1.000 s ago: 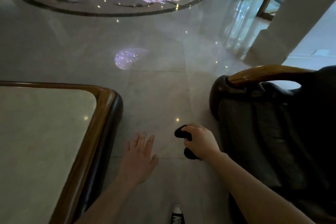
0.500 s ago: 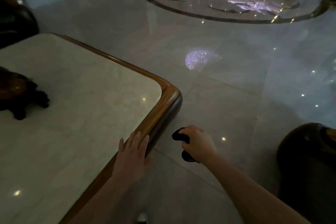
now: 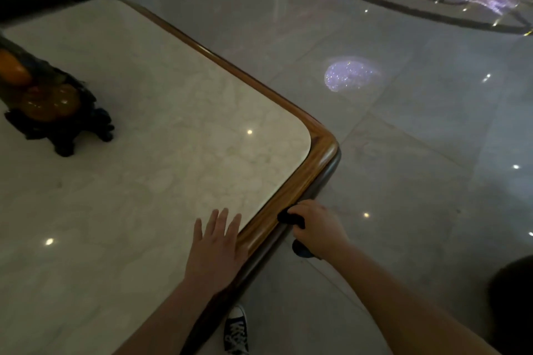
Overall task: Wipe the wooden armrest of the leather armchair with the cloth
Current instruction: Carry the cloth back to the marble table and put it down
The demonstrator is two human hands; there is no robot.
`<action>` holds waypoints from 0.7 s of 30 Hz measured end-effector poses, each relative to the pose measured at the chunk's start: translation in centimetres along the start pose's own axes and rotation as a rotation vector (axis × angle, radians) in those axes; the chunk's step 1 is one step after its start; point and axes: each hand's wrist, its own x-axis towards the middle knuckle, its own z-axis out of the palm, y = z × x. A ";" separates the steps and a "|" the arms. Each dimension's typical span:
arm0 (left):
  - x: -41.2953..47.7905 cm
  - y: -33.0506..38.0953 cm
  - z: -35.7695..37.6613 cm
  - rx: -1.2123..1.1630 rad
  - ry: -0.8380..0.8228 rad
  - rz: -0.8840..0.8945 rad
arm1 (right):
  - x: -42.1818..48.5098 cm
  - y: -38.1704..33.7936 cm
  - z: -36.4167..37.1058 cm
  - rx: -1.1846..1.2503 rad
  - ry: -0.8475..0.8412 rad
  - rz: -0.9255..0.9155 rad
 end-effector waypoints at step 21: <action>17.4 -12.0 21.5 0.004 -0.117 -0.378 | 27.0 4.5 20.9 0.057 0.068 -0.252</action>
